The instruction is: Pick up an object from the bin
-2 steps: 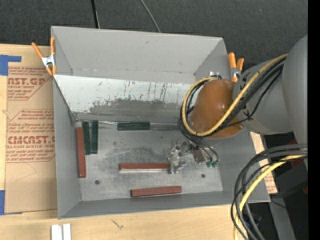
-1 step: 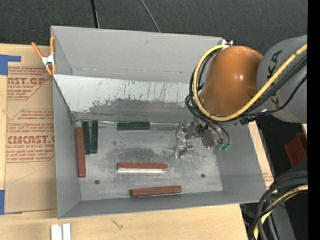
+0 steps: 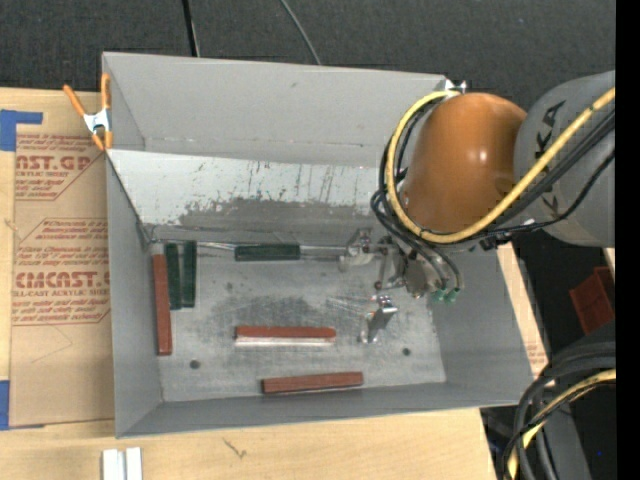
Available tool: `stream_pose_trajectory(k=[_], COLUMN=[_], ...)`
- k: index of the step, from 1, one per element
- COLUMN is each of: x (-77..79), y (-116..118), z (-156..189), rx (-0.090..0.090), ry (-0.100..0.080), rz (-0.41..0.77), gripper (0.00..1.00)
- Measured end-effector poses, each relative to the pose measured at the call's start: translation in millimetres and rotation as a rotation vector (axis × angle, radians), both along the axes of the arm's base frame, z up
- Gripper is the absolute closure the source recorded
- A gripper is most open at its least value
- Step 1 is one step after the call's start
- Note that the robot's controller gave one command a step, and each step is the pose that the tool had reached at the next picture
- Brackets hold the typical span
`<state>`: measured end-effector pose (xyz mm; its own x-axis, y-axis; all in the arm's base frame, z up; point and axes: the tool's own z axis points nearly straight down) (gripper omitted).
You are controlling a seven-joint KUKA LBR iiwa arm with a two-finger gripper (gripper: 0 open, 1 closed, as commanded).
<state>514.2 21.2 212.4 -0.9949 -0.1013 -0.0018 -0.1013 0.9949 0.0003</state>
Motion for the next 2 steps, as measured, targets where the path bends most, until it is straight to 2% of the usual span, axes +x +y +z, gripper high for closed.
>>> stream_pose_trajectory(k=[1, 2], x=[0.0, 6.2], y=[0, 11], z=[0, -35], rx=[0.0, -0.001], ry=[0.0, -0.008], rz=[0.0, 0.05], gripper=[0.0, 0.0])
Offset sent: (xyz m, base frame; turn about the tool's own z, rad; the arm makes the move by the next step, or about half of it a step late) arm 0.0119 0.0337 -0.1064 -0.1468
